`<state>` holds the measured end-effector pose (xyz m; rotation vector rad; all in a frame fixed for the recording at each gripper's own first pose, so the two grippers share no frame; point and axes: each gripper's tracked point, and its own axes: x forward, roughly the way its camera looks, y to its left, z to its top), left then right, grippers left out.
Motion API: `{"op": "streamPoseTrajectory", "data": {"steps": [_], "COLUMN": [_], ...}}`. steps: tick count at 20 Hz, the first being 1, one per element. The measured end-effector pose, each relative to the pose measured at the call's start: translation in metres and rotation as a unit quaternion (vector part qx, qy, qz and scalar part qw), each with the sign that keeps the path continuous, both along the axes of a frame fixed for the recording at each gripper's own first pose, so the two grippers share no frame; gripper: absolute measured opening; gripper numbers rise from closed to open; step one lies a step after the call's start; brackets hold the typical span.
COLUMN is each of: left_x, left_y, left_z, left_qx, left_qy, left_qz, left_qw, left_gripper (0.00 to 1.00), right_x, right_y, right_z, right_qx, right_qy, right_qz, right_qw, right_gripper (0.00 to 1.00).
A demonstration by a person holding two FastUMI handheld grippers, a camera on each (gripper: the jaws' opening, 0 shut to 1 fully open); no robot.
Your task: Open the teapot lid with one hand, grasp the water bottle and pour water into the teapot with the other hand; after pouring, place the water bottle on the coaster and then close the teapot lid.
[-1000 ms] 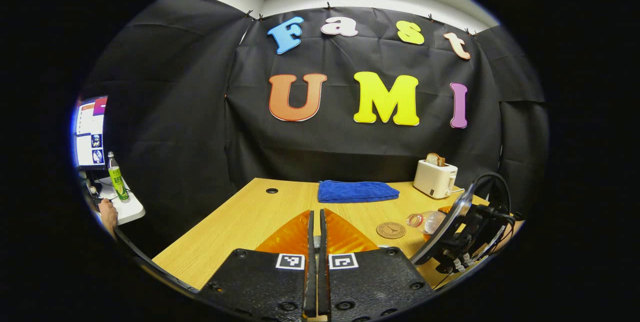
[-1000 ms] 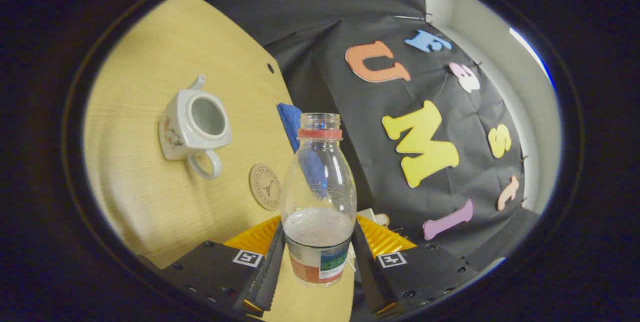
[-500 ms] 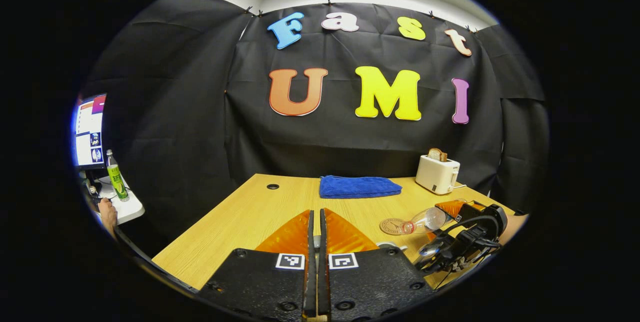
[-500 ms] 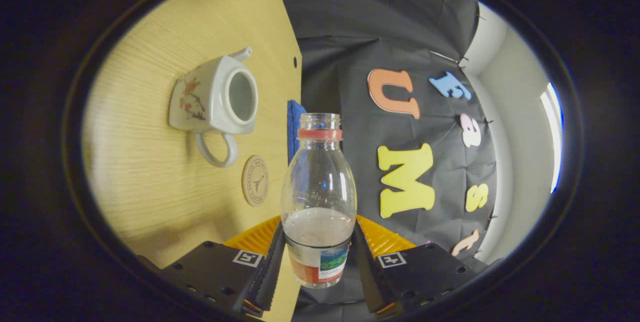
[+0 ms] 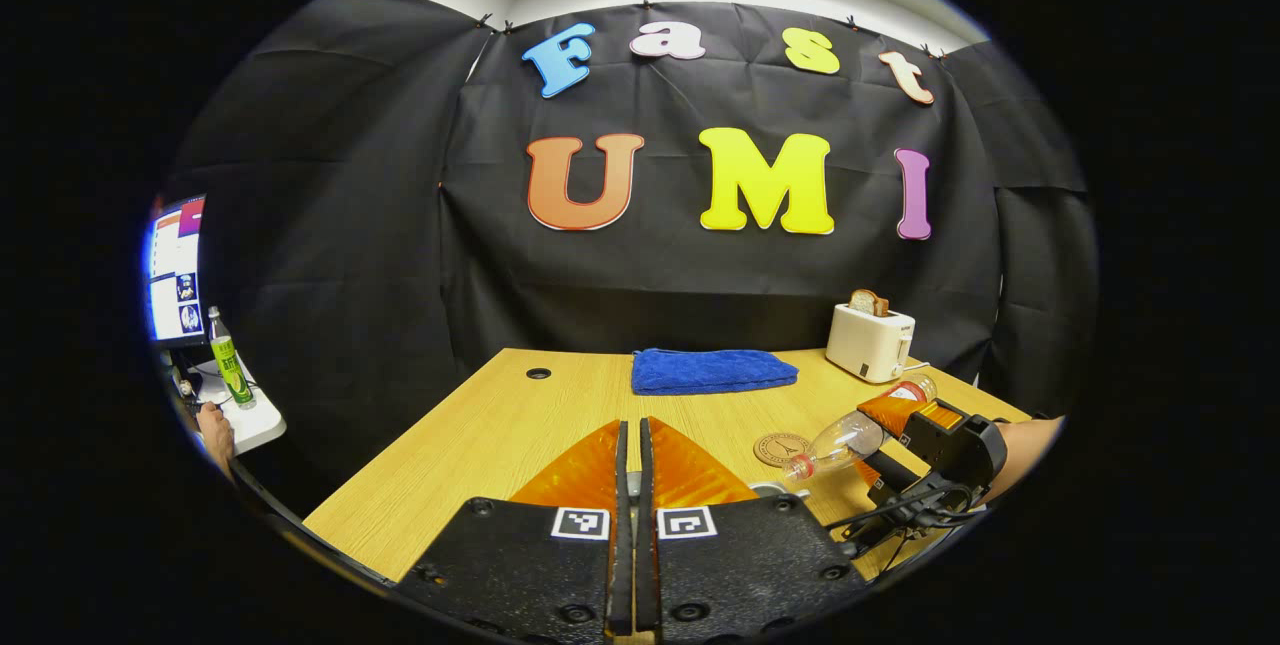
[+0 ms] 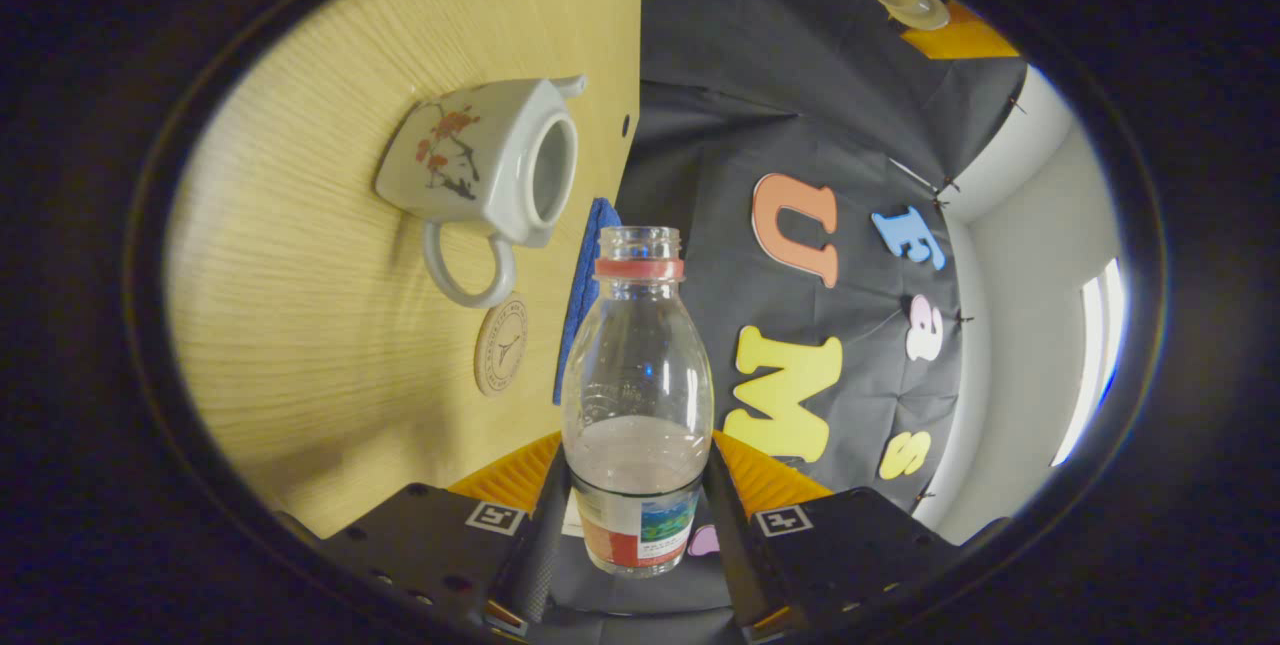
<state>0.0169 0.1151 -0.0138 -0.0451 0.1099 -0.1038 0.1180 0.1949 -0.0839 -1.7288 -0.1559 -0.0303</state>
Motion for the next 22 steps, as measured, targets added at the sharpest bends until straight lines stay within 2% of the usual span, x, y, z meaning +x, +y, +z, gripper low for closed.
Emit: {"op": "streamPoseTrajectory", "data": {"steps": [10,14,22], "left_x": [0.001,0.001,0.001], "left_y": [0.001,-0.001,-0.007], "left_z": [-0.001,-0.002,-0.002], "left_qx": [0.000,0.006,0.019], "left_qy": [0.001,0.002,-0.001], "left_qz": [-0.002,-0.004,-0.011], "left_qw": [1.000,1.000,1.000], "left_gripper": [0.04,0.04,0.04], "right_x": [-0.005,-0.008,-0.012], "right_y": [0.013,0.026,0.029], "right_z": [0.012,0.021,0.034], "right_qx": [-0.049,-0.086,-0.111], "right_qy": [-0.021,-0.047,-0.074], "right_qz": [0.014,0.034,0.039], "right_qw": [0.999,0.995,0.990], "right_gripper": [0.68,0.68,0.69]}}
